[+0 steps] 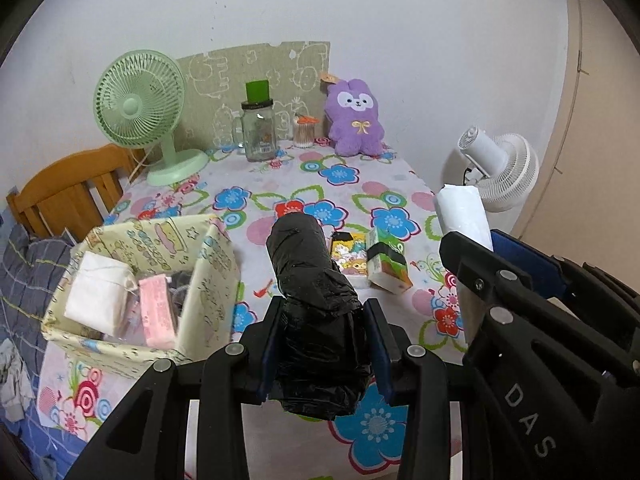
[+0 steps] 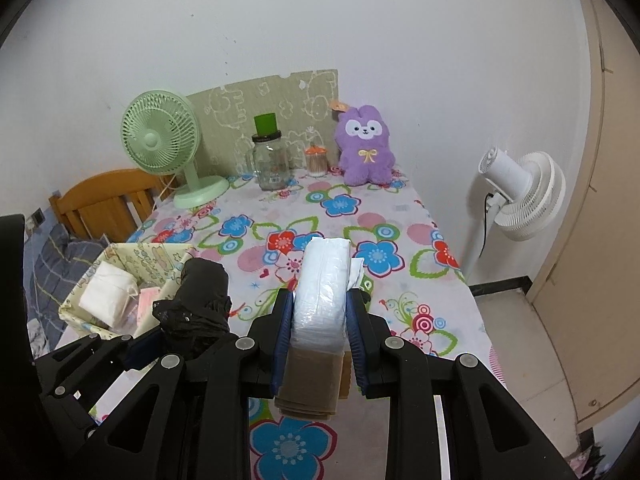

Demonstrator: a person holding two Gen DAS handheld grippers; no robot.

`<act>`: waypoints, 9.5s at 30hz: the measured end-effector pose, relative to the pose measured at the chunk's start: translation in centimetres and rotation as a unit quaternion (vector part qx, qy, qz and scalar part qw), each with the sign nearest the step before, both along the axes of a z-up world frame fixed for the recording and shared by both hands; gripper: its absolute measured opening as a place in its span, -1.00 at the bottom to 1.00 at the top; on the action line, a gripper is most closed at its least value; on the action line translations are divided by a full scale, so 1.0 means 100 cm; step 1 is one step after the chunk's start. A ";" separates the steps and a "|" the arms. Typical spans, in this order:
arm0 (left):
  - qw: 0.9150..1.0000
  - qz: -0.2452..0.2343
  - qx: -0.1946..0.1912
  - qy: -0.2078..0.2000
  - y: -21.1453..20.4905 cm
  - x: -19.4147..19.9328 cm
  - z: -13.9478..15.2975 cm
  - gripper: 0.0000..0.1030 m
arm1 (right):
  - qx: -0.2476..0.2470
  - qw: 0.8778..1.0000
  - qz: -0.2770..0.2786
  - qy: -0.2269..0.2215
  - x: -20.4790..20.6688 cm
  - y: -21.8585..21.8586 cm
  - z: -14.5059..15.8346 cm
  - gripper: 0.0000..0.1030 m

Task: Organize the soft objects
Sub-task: 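Carry the black umbrella and white roll over the yellow box with both tools, then open both tools to drop the umbrella and white roll into the box, then withdraw both tools from the box toward the small snack packs, then lower the right tool onto the green snack packet and close it, then grasp the yellow cartoon snack box with the left tool while the right tool holds the green packet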

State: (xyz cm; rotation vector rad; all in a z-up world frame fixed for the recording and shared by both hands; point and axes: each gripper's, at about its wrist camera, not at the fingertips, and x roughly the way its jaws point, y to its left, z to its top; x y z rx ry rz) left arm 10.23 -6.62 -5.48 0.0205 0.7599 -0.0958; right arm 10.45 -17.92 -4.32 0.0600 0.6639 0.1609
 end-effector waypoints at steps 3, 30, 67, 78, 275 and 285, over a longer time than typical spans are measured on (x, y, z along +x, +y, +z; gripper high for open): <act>1.000 0.004 0.007 -0.009 0.004 -0.003 0.007 -0.23 | 0.001 1.000 0.002 -0.005 -0.002 0.002 0.006 -0.42; 0.999 0.019 0.028 -0.042 0.058 -0.004 0.039 -0.23 | 0.001 0.999 0.040 -0.026 0.001 0.059 0.033 -0.42; 0.997 0.066 0.036 0.000 0.149 0.039 -0.002 -0.22 | -0.003 0.993 0.113 0.021 0.054 0.160 0.000 -0.42; 0.996 0.072 0.039 0.026 0.172 0.054 -0.021 -0.16 | -0.007 0.990 0.135 0.040 0.070 0.186 -0.018 -0.42; 0.995 -0.024 0.017 0.094 -0.053 0.140 -0.111 0.21 | 0.041 0.989 -0.021 0.142 0.137 -0.057 -0.130 0.05; 0.995 -0.018 0.017 0.099 -0.048 0.136 -0.109 0.00 | 0.041 0.988 -0.022 0.146 0.135 -0.053 -0.129 0.05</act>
